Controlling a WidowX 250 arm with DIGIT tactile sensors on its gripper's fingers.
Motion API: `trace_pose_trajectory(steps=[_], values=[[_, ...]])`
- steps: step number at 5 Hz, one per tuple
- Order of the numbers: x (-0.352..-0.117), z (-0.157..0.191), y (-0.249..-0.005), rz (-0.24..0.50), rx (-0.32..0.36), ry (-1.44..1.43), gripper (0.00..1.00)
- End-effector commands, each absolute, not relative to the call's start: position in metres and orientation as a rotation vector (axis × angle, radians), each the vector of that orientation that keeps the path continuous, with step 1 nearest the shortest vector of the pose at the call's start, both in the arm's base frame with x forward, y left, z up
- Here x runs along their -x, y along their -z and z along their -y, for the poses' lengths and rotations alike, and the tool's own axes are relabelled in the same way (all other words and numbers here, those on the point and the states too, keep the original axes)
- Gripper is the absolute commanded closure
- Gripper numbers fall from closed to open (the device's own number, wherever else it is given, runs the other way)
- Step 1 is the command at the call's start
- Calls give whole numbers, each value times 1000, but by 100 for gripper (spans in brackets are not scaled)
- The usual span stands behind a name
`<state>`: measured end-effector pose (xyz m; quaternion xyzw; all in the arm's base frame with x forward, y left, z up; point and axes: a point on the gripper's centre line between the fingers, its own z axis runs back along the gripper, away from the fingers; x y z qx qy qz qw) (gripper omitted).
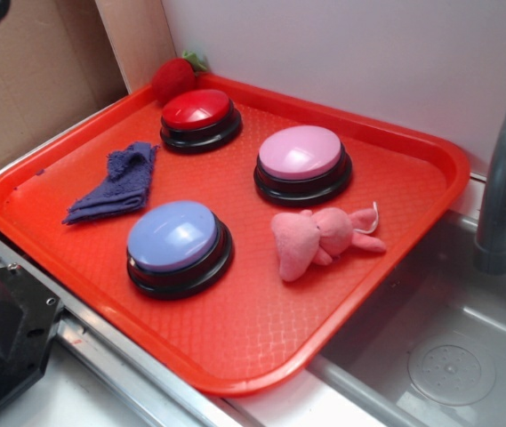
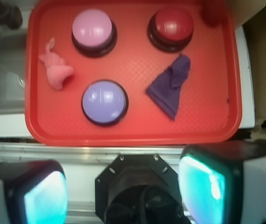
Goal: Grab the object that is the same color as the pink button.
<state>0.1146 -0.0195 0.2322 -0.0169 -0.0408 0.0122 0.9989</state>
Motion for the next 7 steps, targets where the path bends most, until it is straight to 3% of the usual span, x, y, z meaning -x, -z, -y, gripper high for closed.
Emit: trace_pose_trajectory(steps=[1, 2, 4, 5, 7], values=[[-138, 57, -213, 157, 17, -104, 0], [-154, 82, -191, 172, -15, -87, 0], [-199, 109, -141, 120, -94, -29, 0], [-220, 119, -109, 147, -74, 6, 0], [-254, 138, -62, 97, -23, 70, 0]])
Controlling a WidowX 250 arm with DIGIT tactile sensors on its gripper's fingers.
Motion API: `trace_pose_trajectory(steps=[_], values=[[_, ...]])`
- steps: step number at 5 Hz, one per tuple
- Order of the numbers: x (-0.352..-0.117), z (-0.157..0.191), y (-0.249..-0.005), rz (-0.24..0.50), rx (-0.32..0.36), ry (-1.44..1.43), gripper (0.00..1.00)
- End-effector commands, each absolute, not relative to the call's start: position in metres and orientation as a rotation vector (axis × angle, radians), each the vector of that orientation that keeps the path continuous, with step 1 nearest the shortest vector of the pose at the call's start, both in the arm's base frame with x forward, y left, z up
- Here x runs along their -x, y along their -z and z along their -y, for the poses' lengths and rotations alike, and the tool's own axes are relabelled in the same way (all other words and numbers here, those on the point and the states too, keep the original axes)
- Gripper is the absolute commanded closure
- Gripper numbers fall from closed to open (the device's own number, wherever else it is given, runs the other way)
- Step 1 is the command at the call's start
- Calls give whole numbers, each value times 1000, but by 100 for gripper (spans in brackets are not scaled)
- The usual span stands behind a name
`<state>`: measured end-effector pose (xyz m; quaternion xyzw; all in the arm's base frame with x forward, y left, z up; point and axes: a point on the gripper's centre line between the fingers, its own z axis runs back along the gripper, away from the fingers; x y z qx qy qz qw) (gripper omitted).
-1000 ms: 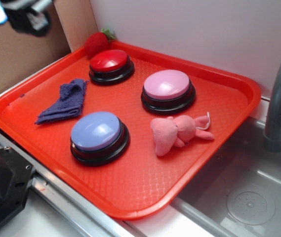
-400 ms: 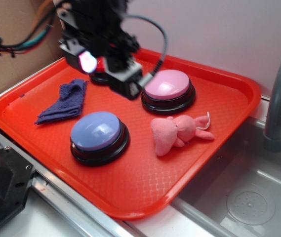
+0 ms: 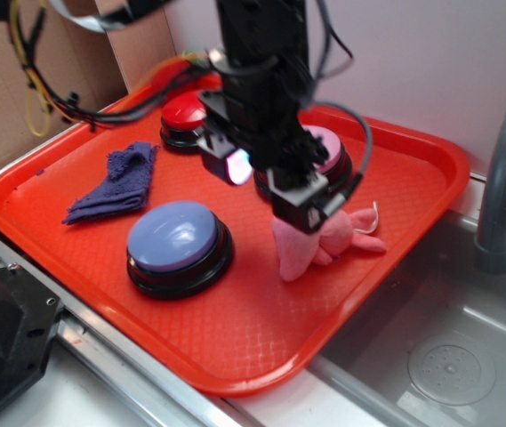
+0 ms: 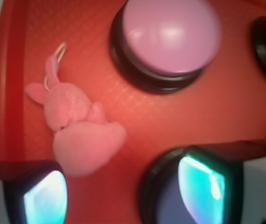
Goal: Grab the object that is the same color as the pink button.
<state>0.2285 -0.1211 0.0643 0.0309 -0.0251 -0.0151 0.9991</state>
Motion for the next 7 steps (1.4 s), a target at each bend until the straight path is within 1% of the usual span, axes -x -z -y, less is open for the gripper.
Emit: trace_pose_trajectory(steps=[1, 2, 3, 4, 5, 6, 7], values=[[-266, 144, -45, 76, -11, 69, 0], [-271, 150, -37, 65, 39, 93, 0], [-273, 153, -35, 54, 35, 78, 0], [-272, 153, -39, 68, 32, 56, 100], [-270, 152, -45, 73, 30, 45, 100], [-266, 142, -58, 69, 13, -8, 100], [-261, 121, -85, 61, 45, -36, 100]])
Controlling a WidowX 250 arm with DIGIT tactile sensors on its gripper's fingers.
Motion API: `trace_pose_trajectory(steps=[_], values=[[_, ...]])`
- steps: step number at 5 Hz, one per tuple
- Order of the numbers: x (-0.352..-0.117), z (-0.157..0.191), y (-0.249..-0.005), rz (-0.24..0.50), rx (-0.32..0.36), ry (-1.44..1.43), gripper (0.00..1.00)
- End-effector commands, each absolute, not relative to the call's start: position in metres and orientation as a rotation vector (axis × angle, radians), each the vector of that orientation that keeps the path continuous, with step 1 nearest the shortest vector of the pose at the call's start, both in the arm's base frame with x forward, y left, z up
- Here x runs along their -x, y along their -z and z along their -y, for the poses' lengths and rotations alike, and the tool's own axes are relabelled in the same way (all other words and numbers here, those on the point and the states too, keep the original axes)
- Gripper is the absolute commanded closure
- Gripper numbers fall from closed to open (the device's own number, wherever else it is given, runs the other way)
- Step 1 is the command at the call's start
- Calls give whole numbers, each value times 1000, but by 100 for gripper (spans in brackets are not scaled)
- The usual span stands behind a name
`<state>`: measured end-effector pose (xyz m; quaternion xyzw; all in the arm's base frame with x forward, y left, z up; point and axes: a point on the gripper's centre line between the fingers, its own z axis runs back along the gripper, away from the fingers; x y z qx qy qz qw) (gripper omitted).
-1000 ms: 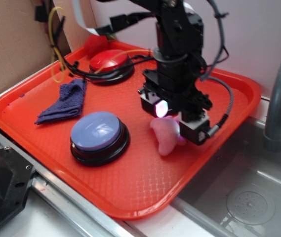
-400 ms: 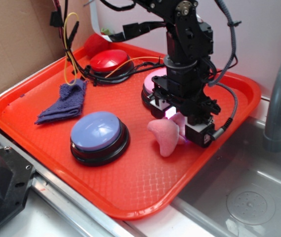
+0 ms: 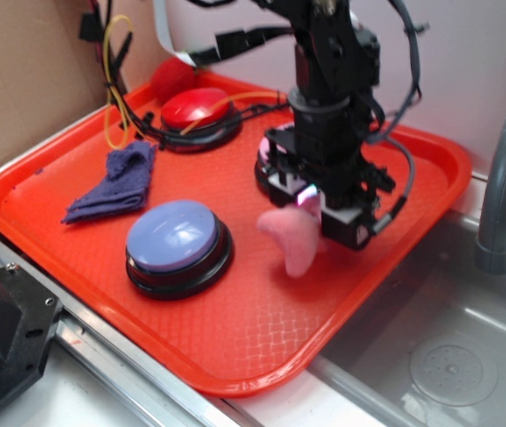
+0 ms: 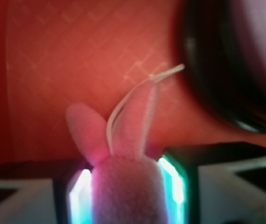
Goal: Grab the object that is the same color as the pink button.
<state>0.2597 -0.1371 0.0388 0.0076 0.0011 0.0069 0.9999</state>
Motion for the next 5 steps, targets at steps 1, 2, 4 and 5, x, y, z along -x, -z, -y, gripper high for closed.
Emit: trace_pose_trajectory(steps=[1, 2, 4, 5], values=[[-253, 95, -119, 73, -14, -97, 100], [-241, 63, -145, 65, -37, -196, 100], [-214, 25, -165, 92, 13, -328, 100], [-213, 22, -165, 13, -37, -371, 78]])
